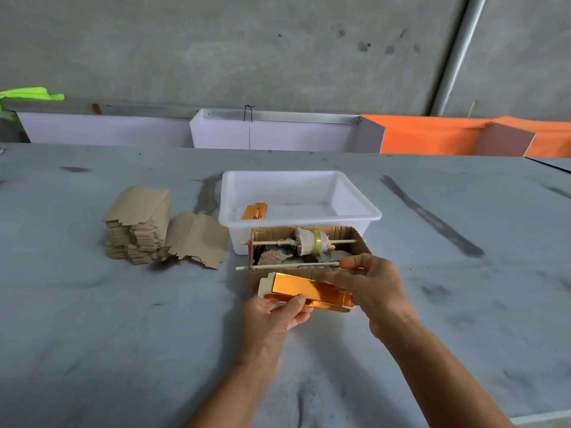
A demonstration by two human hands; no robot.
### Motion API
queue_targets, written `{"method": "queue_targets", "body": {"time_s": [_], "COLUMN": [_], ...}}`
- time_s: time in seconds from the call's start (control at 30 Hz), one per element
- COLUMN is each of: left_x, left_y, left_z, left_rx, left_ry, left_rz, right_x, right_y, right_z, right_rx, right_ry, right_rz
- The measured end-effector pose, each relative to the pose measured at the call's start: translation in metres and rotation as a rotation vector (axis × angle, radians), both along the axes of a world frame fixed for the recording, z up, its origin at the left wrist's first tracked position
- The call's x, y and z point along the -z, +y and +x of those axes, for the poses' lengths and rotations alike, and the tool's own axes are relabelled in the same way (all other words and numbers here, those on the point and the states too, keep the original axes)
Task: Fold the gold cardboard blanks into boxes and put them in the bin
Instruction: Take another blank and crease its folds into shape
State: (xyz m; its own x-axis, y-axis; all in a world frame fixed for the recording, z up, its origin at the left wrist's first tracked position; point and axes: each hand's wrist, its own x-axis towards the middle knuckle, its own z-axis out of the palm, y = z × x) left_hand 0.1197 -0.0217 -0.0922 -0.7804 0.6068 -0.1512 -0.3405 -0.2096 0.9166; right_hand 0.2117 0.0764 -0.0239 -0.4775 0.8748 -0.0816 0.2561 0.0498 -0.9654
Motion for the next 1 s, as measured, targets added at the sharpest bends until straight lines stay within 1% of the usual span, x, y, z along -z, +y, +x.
{"method": "queue_targets", "body": {"time_s": [0.13,0.5,0.73,1.0], "left_x": [0.0,-0.001,-0.004,-0.004], "left_y": [0.0,0.0,0.0,0.0], "left_z": [0.0,0.0,-0.001,0.0], "left_rx": [0.009,-0.012,-0.039,-0.064], "left_ry": [0.001,-0.002,-0.01,0.015], "left_rz": [-0.002,-0.011,0.024,0.002], "right_x": [0.001,0.01,0.021,0.021], "right_y": [0.0,0.0,0.0,0.003], "right_z": [0.001,0.003,0.0,0.002], "right_rx": [0.0,0.0,0.016,-0.012], "right_ry": [0.017,0.022,0.078,0.129], "right_rz": [-0.004,0.064,0.038,-0.039]}}
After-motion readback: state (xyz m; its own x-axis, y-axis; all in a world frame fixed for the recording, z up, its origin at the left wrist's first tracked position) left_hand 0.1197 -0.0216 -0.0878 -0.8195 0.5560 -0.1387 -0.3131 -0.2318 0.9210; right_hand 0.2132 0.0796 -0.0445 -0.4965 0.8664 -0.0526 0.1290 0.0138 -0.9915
